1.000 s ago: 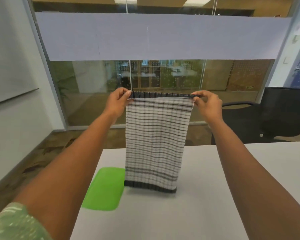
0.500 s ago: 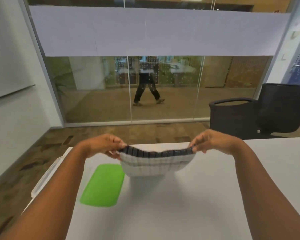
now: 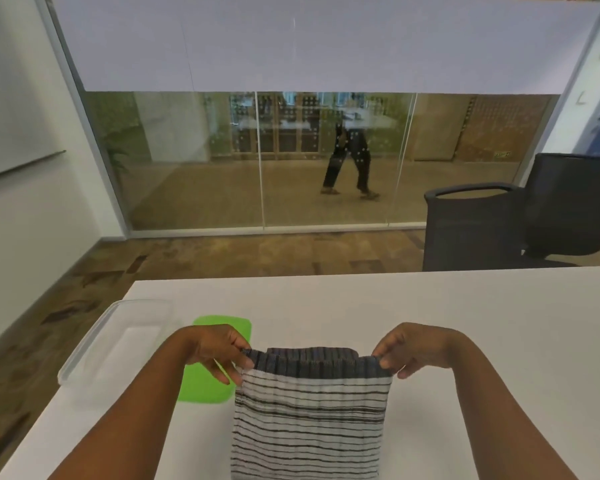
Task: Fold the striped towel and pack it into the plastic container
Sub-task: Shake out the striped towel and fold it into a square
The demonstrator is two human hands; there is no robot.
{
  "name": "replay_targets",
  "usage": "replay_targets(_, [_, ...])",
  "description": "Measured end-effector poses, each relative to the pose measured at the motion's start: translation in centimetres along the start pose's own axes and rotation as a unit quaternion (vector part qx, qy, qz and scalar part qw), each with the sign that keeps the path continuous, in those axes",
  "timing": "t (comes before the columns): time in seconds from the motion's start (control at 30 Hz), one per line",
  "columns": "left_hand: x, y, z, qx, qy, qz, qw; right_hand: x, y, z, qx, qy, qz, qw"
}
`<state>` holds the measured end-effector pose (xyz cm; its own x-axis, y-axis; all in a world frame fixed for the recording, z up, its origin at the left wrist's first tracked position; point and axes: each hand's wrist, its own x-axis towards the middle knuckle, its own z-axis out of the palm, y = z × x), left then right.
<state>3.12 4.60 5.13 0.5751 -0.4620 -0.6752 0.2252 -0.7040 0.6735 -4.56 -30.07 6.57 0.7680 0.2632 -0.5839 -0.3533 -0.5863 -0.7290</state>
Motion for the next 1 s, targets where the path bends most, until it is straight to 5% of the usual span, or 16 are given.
replay_targets(0.13, [3.3, -0.9, 0.9, -0.067, 0.141, 0.031, 0.987, 3.0, 1.7, 0.2, 0.059, 0.124, 0.012, 0.99])
replay_targets(0.33, [8.2, -1.8, 2.7, -0.196, 0.21, 0.008, 0.958, 8.2, 3.2, 1.3, 0.033, 0.325, 0.027, 0.945])
replay_targets(0.47, [10.9, -2.1, 3.5, -0.297, 0.267, -0.004, 0.917, 10.6, 4.2, 2.6, 0.137, 0.381, 0.006, 0.914])
replay_targets(0.6, [12.8, -3.3, 4.4, -0.312, 0.322, -0.007, 0.894, 12.1, 5.4, 4.1, 0.058, 0.442, -0.011, 0.895])
replay_targets(0.8, [13.5, -4.6, 6.0, -0.238, 0.368, -0.016, 0.899, 12.0, 6.3, 7.2, 0.052, 0.405, -0.134, 0.903])
replay_targets(0.9, [12.7, -5.8, 7.9, -0.083, 0.426, -0.002, 0.901, 12.1, 6.9, 9.6, 0.037, 0.437, -0.09, 0.894])
replay_targets(1.0, [12.3, -7.3, 10.7, 0.082, 0.406, 0.078, 0.907, 12.8, 8.3, 12.2, -0.043, 0.444, -0.048, 0.893])
